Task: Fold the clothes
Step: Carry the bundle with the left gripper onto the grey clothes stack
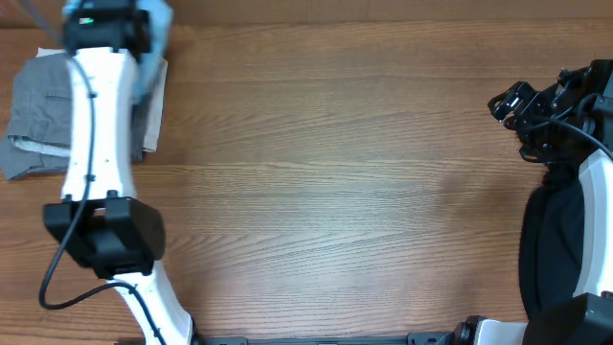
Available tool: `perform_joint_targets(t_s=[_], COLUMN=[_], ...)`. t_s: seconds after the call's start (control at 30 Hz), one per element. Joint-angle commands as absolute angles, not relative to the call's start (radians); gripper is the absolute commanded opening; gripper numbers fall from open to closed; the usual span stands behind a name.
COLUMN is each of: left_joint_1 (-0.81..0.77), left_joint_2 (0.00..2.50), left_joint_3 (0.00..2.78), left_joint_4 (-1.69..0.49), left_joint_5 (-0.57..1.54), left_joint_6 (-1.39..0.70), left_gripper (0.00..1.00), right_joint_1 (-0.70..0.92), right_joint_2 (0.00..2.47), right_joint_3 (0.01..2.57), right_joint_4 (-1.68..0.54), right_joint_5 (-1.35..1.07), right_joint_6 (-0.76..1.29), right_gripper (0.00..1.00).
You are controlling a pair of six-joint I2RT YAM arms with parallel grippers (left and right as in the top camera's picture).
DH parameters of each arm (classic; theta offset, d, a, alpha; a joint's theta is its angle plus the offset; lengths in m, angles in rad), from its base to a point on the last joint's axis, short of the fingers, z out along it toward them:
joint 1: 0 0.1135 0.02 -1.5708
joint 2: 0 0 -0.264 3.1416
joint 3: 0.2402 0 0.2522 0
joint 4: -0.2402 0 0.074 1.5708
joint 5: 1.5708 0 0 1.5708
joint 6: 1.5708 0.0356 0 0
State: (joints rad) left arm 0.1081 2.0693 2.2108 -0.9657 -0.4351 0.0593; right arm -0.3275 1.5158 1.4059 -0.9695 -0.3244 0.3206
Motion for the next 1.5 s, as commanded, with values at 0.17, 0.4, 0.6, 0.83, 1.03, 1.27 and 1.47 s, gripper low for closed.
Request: perform_joint_targets(t_s=[0.17,0.4,0.6,0.83,1.03,1.27,1.47], left_joint_1=[0.478,0.661,0.627,0.575,0.569,0.57,0.604], left_joint_2=[2.04,2.042,2.075,2.154,2.254,2.282,2.269], left_joint_3=[2.18,2.111,2.096,2.096,2.096,2.096,2.096], left_joint_4=[-0.868,-0.677,-0.606,-0.519,-0.523,-0.646,-0.821], left_joint_5=[0.051,0.443,0.444,0.415,0.412,0.409,0.408], left_joint_6=[-0.25,-0.72,-0.899,-0.883,-0.785,-0.759,-0.692], left_gripper=[0.04,0.04,0.04,0.04,0.04,0.04,0.04], right_joint_1=[-0.329,-0.329,-0.329,-0.329,-0.329,-0.329,-0.329], right_joint_2=[1.517,1.517,1.517,1.517,1.517,1.517,1.517], right_joint_3=[1.409,1.409,1.409,1.409,1.409,1.409,1.409], right_joint_4=[-0.968,-0.968,-0.968,-0.968,-0.968,-0.968,-0.968], right_joint_5=[-0.315,-0.315,-0.314,-0.315,-0.315,-0.314,-0.315], right_joint_6=[0.322,0.322,0.322,0.322,0.322,0.322,0.322], right_gripper=[1.0,1.0,1.0,1.0,1.0,1.0,1.0])
